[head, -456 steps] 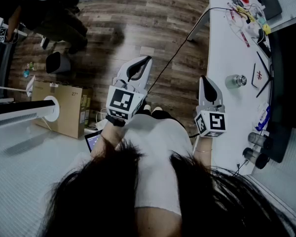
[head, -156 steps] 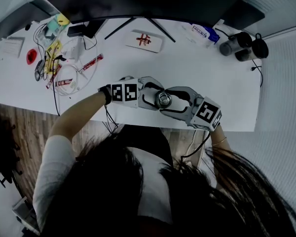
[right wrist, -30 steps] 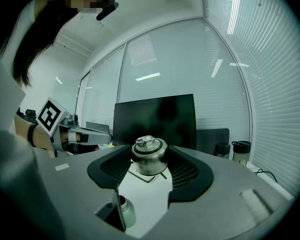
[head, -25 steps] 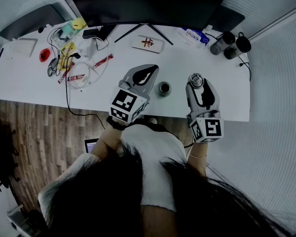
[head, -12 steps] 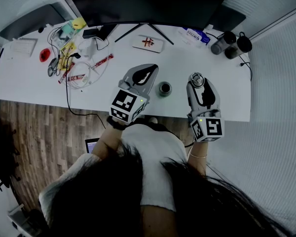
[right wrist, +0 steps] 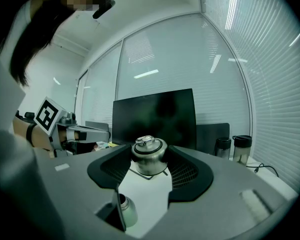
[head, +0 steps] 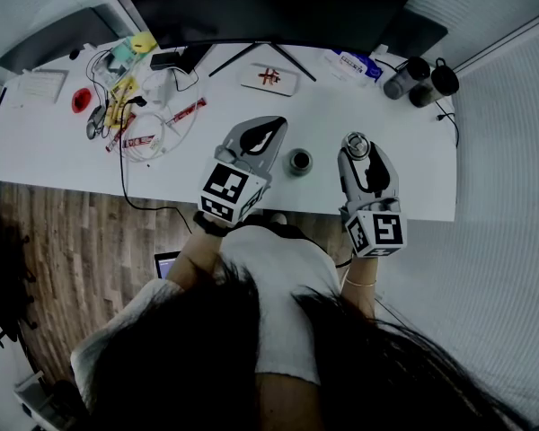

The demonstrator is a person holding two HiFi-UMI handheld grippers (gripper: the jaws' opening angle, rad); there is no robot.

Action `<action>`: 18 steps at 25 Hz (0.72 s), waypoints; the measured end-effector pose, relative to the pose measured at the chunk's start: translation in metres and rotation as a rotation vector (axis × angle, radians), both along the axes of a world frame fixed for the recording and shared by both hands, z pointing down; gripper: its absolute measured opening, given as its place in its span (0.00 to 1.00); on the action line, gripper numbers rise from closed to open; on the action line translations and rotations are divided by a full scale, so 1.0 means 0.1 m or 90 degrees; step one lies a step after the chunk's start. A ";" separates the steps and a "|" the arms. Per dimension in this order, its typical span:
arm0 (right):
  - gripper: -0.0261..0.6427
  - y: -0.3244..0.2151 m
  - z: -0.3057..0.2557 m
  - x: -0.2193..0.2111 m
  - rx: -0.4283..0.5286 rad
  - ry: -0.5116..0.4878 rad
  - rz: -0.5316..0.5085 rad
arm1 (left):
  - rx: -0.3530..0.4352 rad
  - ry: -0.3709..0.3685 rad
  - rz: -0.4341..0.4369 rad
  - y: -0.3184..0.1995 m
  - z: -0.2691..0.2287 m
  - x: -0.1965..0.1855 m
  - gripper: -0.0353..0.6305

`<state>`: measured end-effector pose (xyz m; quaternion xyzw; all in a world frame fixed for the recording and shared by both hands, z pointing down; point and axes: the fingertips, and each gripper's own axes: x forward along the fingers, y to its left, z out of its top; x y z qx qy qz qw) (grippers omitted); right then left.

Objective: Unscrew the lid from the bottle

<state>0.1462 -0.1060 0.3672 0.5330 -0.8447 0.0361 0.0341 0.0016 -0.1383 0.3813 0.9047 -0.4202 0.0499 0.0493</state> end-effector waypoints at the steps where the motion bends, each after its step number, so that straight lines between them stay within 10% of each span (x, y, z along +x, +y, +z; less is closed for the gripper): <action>1: 0.38 0.00 0.00 0.00 0.000 0.000 0.000 | 0.000 0.001 -0.001 0.00 0.00 -0.01 0.14; 18: 0.38 0.01 0.02 -0.01 -0.009 -0.010 -0.001 | 0.002 0.001 -0.007 0.00 0.00 -0.06 0.14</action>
